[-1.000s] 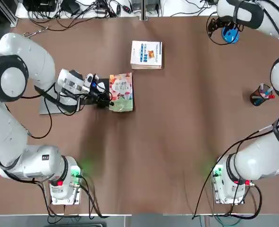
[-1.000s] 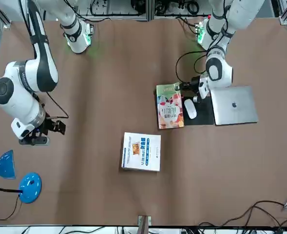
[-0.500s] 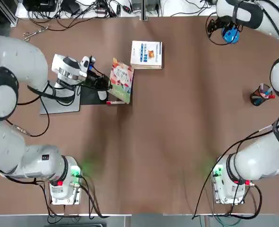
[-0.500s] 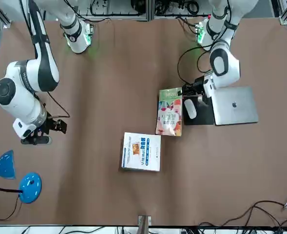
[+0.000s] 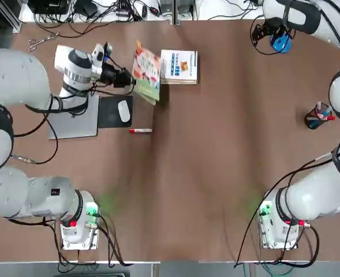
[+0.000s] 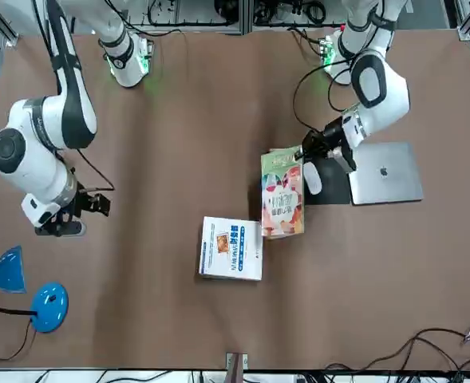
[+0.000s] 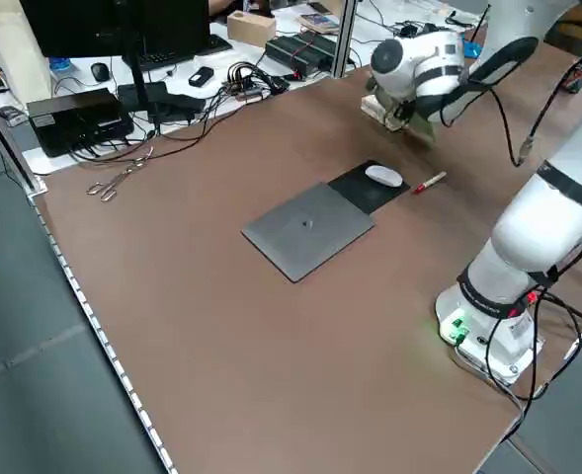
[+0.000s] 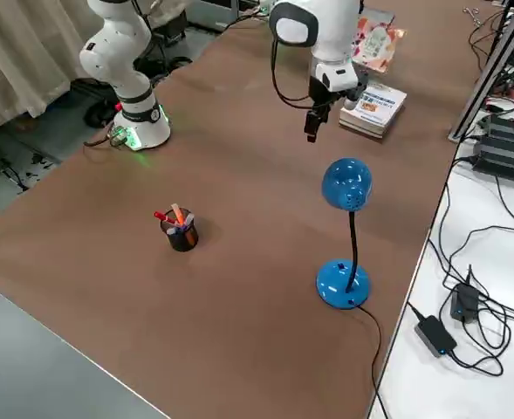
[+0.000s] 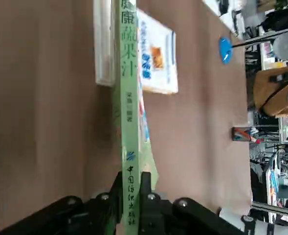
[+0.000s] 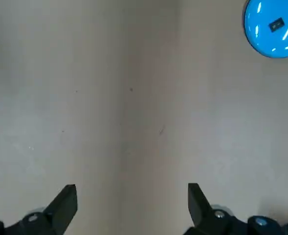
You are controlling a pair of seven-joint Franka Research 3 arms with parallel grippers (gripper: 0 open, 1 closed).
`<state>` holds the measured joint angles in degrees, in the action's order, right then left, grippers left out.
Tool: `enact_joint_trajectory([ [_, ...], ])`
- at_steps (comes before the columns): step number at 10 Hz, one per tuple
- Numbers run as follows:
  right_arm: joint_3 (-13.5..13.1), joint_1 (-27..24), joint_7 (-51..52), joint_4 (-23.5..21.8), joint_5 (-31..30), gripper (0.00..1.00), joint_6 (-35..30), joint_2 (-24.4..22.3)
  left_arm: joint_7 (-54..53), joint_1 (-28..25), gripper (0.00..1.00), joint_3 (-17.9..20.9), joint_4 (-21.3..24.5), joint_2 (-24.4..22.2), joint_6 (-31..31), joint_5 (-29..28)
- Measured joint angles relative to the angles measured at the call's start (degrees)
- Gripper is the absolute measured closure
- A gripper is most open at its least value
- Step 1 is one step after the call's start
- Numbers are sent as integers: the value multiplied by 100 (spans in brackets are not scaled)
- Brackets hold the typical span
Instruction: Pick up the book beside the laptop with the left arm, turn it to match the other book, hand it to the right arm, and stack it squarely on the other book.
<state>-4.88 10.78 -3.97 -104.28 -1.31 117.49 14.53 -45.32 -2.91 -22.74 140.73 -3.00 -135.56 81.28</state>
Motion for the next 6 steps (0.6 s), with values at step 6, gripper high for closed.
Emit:
enact_joint_trajectory([
  [6,-4,52,-3,144,0,0,-43,0,-10,-105,84,44,-1603,675,-5,-1781],
])
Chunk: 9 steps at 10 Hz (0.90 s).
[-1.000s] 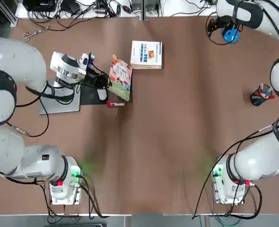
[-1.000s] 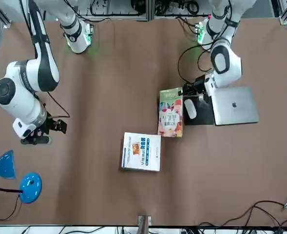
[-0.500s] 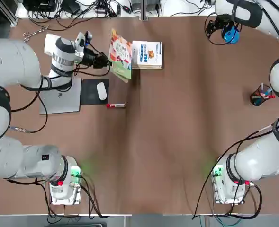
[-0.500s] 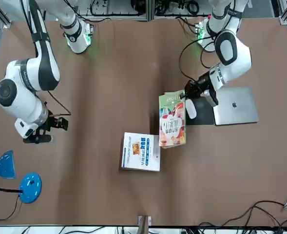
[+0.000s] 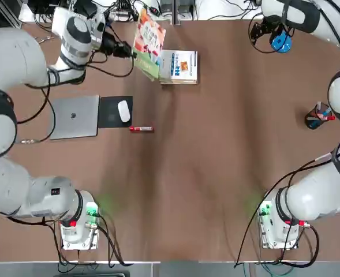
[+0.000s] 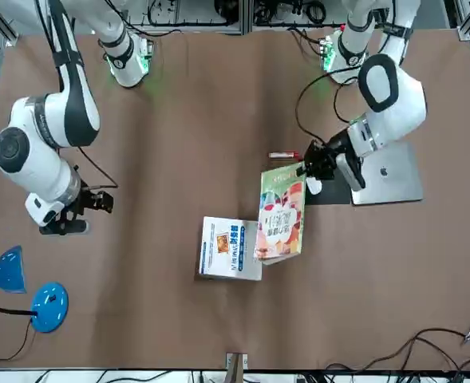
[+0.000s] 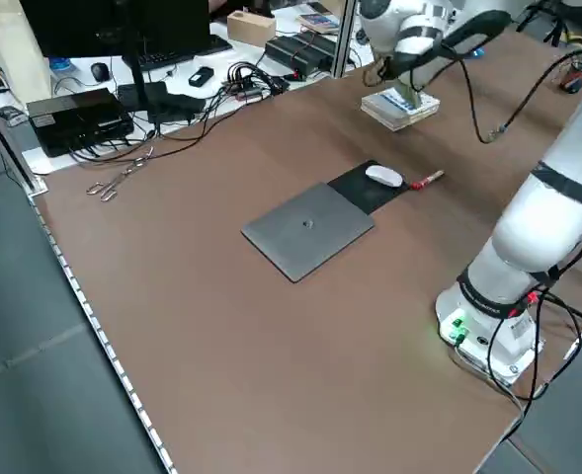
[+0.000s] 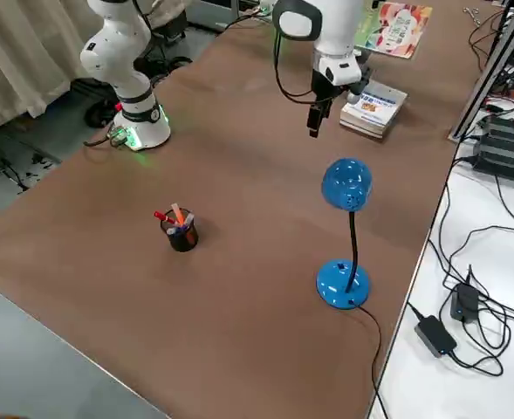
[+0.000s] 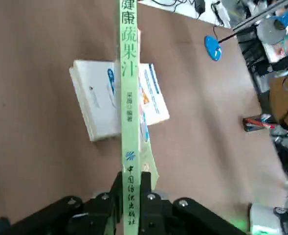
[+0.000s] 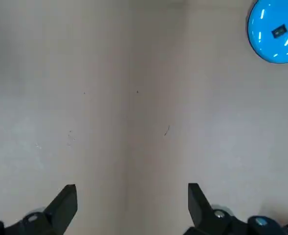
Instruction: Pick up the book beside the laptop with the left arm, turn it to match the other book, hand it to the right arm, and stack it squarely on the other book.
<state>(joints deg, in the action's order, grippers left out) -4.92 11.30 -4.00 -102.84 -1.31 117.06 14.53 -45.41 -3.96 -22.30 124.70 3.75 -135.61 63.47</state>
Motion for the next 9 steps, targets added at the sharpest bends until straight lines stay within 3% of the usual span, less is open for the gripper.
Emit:
enact_joint_trajectory([
  [2,-7,-11,0,30,3,0,0,6,6,-100,84,16,-671,585,205,-352],
  [3,-7,-11,0,30,5,0,1,17,10,-186,84,27,-1070,909,636,-378],
  [6,-8,-11,-1,36,7,0,85,126,235,-244,84,64,-2473,1960,1443,-1289],
  [9,-22,-33,-5,41,7,0,89,172,-57,-53,84,24,-3923,3192,2003,-1702],
])
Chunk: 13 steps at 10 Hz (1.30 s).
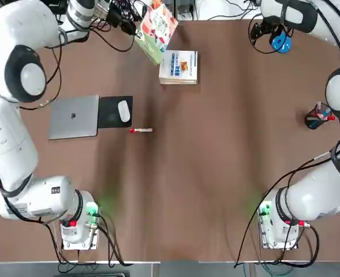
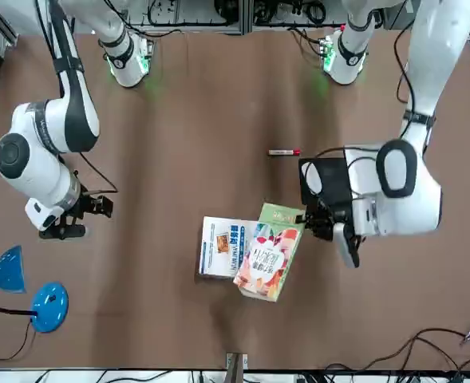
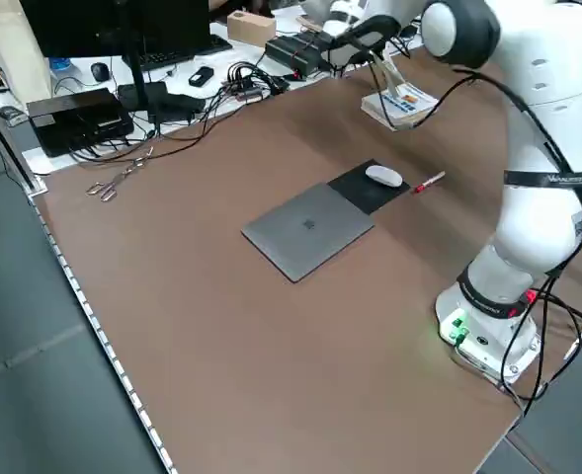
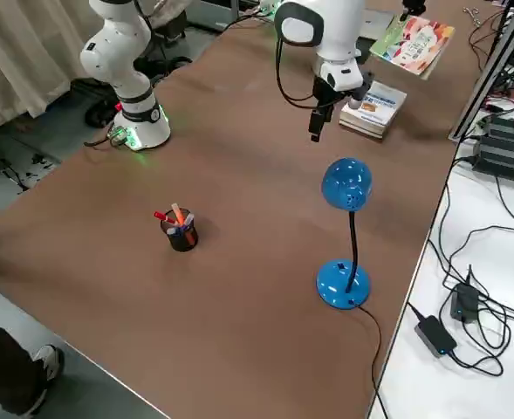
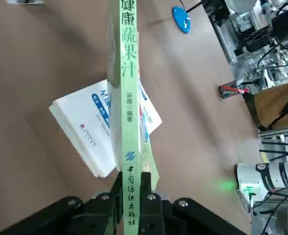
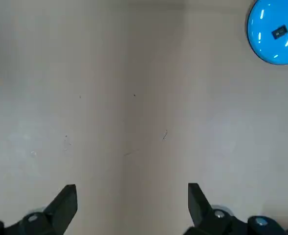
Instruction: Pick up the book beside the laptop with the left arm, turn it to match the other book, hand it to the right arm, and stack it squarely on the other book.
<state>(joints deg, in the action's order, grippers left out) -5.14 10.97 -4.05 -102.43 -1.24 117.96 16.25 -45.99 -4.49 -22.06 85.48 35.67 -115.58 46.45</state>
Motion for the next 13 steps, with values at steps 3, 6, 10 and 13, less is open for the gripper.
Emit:
enact_joint_trajectory([
  [3,-13,-185,-7,3,2,0,0,70,-977,618,84,-4,-809,753,-49,-20],
  [6,-16,-405,-7,6,2,0,1,77,-1437,922,84,9,-1040,1014,-29,-75],
  [10,-9,-409,-16,34,247,0,17,87,-2192,955,84,38,-1229,1247,443,-696],
  [13,17,-352,-357,277,487,11,26,281,-2496,1082,84,303,-1376,1385,561,-807],
])
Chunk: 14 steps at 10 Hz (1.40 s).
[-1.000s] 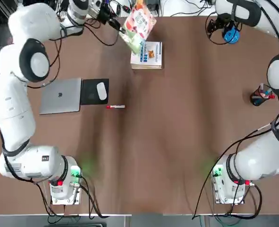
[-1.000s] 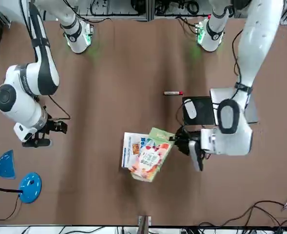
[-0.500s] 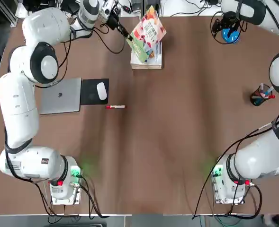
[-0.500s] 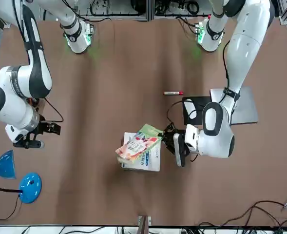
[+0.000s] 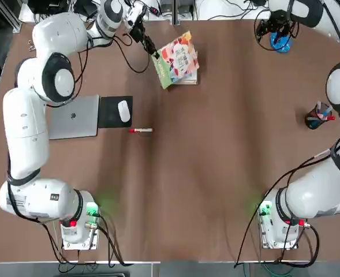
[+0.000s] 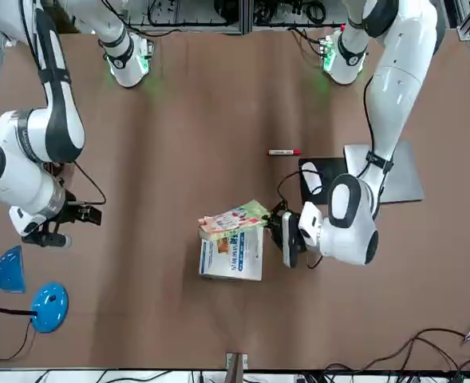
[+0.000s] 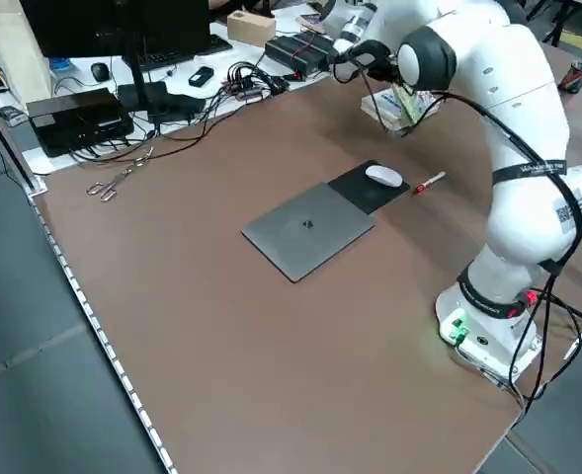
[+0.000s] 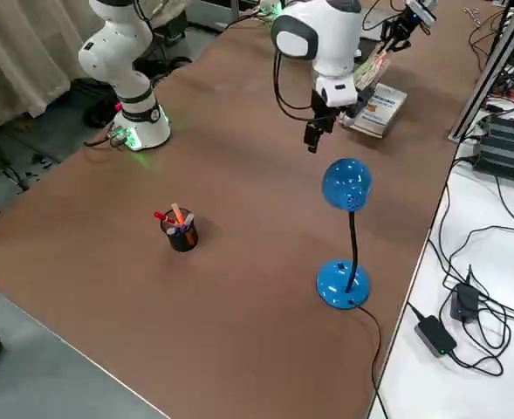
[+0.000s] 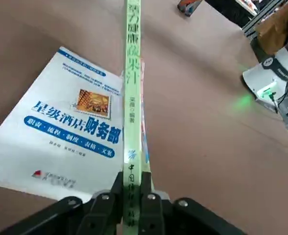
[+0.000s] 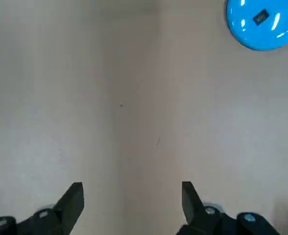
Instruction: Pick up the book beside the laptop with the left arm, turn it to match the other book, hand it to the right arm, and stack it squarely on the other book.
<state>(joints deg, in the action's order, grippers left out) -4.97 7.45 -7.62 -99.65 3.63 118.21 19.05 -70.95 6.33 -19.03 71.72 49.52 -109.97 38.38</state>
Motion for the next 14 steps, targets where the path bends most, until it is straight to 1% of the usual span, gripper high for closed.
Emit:
enact_joint_trajectory([
  [1,17,58,-36,93,170,16,2,104,-8,111,84,180,-100,63,8,0],
  [3,28,225,-392,325,241,52,3,305,-8,189,84,322,-392,271,-11,0],
  [4,29,301,-562,406,241,67,1,362,-8,192,84,362,-541,361,-76,0],
  [5,31,399,-642,443,241,85,1,394,-8,197,84,399,-656,402,-250,0],
  [6,32,471,-674,457,240,98,1,404,-8,223,84,440,-708,417,-494,0],
  [8,32,546,-704,482,241,99,3,427,-8,324,84,493,-721,506,-892,0],
  [9,31,551,-777,504,278,100,4,475,-8,393,82,527,-728,569,-1036,1],
  [11,11,541,-1023,622,518,100,22,683,-37,485,78,532,-742,721,-1142,1],
  [14,19,567,-1144,728,580,100,25,772,-360,574,77,538,-769,827,-1195,1],
])
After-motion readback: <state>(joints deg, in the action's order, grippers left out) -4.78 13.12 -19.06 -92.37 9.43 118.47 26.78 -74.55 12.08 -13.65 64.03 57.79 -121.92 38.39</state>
